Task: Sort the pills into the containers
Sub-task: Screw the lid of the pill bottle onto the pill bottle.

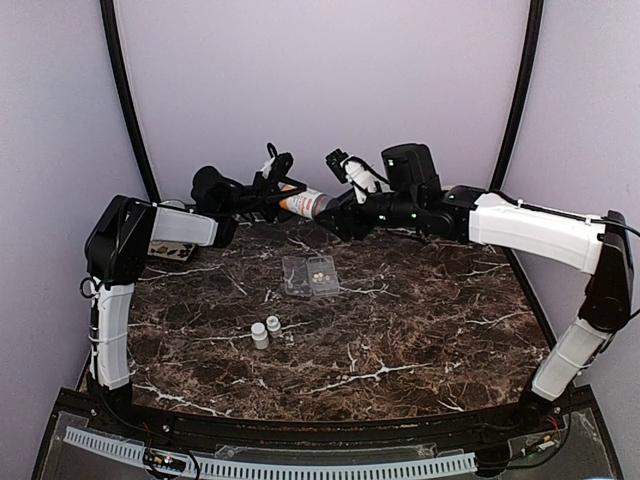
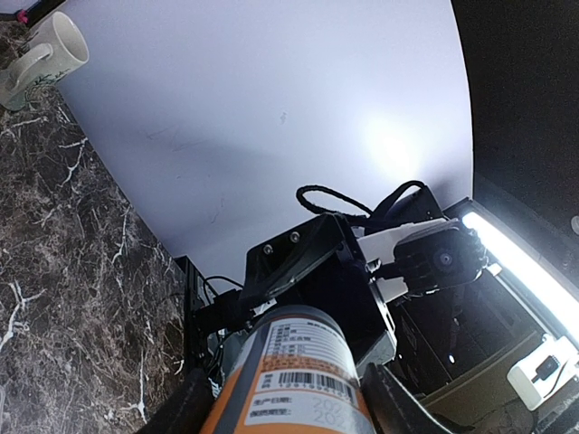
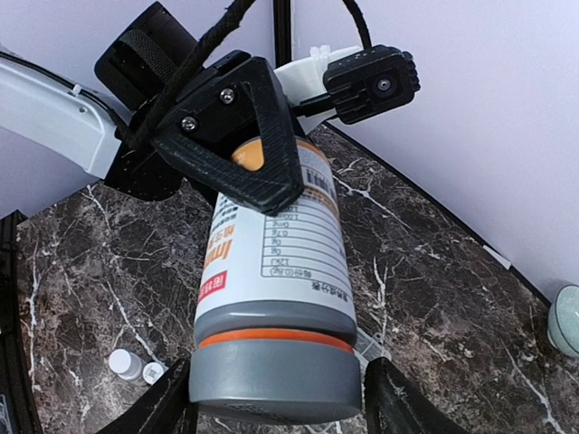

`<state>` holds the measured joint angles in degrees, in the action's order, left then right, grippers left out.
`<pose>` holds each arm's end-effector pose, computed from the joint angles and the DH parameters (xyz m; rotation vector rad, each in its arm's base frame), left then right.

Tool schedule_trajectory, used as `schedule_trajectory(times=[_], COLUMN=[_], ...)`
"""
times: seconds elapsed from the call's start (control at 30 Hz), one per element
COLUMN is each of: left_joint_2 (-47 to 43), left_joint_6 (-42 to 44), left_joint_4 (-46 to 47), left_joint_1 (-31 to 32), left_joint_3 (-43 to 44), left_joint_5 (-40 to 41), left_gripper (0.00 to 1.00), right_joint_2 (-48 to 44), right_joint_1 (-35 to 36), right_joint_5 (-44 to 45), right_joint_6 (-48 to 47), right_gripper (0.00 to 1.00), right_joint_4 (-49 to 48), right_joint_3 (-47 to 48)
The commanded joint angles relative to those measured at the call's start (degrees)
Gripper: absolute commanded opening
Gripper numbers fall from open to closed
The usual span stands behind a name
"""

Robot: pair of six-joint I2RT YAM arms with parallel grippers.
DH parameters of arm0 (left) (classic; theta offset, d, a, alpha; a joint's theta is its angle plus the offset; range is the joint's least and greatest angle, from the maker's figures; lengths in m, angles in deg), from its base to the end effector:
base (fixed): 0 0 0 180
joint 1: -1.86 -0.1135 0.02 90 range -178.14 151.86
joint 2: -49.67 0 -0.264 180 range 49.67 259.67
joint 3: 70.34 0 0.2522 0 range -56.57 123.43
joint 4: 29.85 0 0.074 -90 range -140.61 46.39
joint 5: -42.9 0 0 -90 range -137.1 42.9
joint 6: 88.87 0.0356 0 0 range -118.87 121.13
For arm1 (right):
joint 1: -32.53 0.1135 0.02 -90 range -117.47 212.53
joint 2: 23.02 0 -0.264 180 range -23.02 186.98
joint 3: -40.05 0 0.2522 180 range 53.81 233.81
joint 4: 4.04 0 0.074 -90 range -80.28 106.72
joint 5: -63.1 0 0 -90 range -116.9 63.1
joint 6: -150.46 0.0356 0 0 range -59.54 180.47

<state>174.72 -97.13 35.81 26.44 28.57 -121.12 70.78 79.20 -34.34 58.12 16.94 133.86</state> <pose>0.4065 -0.2236 0.2718 0.6767 1.7501 -2.2121 0.2655 0.2881 0.3378 -0.9043 1.7698 0.6347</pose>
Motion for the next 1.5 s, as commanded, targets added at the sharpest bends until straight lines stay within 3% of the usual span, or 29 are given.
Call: schedule_trajectory(times=[0.0, 0.2, 0.37, 0.53, 0.73, 0.83, 1.0, 1.1, 1.27, 1.47], left_joint_2=[-0.7, -0.69, -0.89, -1.43, -2.49, -2.58, -2.46, -2.46, -2.45, -2.45], left_joint_6=[0.13, 1.94, 3.81, 7.02, 11.37, 11.75, 11.99, 11.97, 11.85, 9.36], left_joint_4=[3.17, 2.21, 0.92, -2.15, -6.3, -6.68, -7.12, -7.34, -7.26, -4.71], left_joint_1=[0.29, 0.29, 0.37, 0.47, 0.47, 0.45, 0.47, 0.36, 0.3, 0.12], left_joint_3=[1.75, 2.21, 2.72, 3.24, 3.36, 3.45, 3.95, 4.06, 3.9, 3.76], left_joint_5=[-0.64, -0.58, -0.21, 0.0, 0.24, 0.69, 0.91, 0.83, 1.16, 2.08], left_gripper=[0.0, 0.0, 0.0, 0.0, 0.0, 0.0, 0.0, 0.0, 0.0, 0.0], right_joint_2=[0.98, 2.04, 2.95, 4.72, 9.05, 10.7, 11.23, 11.14, 9.44, 5.0], right_joint_1=[-0.73, -4.25, -8.54, -10.91, -10.93, -10.85, -11.6, -12.31, -13.23, -13.48], right_joint_5=[-2.18, -10.33, -19.55, -28.44, -30.76, -29.65, -29.3, -30.45, -32.11, -29.3], right_joint_6=[3.58, 19.34, 40.6, 67.03, 100.78, 109.32, 109.33, 106.01, 95.42, 70.71], right_gripper=[0.62, 0.55, 0.49, 0.49, 0.5, 0.55, 0.75, 0.94, 1.0, 0.99], right_joint_4=[-1.15, -2.85, -10.84, -30.09, -60.33, -69.74, -72.12, -70.84, -60.89, -38.17], right_joint_3=[3.2, 5.22, 3.28, -3.06, -9.99, -10.95, -11.37, -11.5, -10.59, -7.32])
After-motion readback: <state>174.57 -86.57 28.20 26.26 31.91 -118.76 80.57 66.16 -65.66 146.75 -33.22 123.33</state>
